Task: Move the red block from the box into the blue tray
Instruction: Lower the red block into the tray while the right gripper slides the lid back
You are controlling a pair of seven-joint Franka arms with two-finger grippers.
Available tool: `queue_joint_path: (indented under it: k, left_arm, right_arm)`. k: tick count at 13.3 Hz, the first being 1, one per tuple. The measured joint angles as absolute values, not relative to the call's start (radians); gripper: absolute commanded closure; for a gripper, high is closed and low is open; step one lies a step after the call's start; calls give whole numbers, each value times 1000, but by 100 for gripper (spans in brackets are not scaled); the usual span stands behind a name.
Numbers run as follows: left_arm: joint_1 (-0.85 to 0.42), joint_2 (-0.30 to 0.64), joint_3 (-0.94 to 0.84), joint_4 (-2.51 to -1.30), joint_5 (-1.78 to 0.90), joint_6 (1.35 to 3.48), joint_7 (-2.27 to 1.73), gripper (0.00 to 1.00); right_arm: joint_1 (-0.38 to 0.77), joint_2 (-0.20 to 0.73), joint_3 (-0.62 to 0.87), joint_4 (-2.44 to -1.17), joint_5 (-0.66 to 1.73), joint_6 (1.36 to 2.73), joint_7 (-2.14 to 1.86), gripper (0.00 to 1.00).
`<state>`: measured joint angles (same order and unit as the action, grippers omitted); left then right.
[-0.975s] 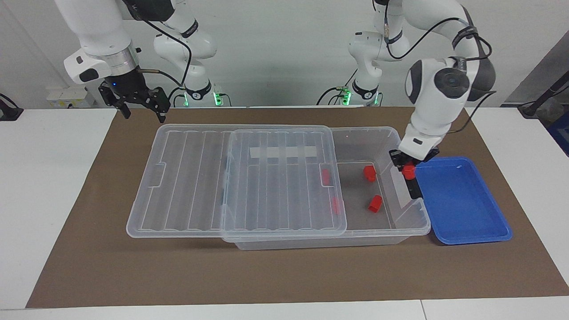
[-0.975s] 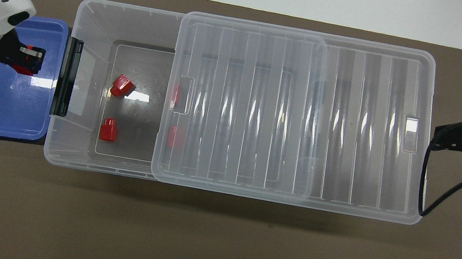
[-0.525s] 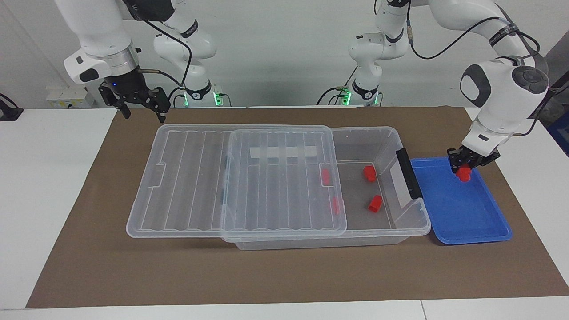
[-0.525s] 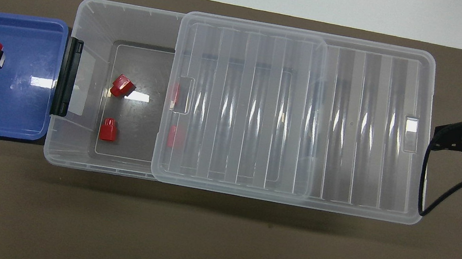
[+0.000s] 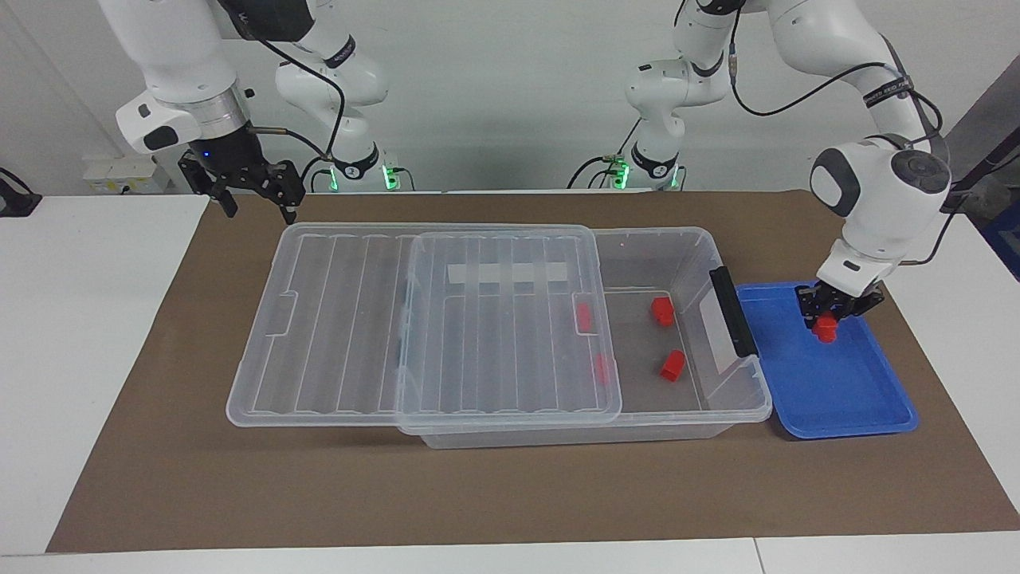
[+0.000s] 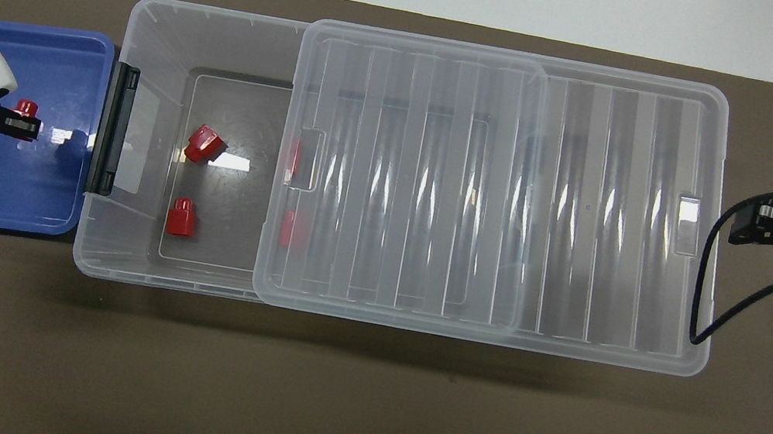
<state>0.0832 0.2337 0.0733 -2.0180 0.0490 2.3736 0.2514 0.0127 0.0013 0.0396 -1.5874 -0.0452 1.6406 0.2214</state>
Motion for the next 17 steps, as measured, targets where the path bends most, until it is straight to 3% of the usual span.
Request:
queue_joint_path:
  k: [6,14,15,17]
  left_arm:
    - [107,265,73,-2024,38,2411,251,84]
    - [111,298,56,-2072,34,2510,250,84]
    - [111,298,56,-2072,33,2510,250,83]
    - [111,298,57,-2072,26,2511,250,70]
  right_arm:
    - [-80,4,32,-1788,-45,1917,143,100]
    - [-115,70,32,-1869,-45,2130,128,100]
    - [-115,79,32,-1883,-45,2152,128,100]
    - [-112,92,33,-1898,-45,2169,128,100]
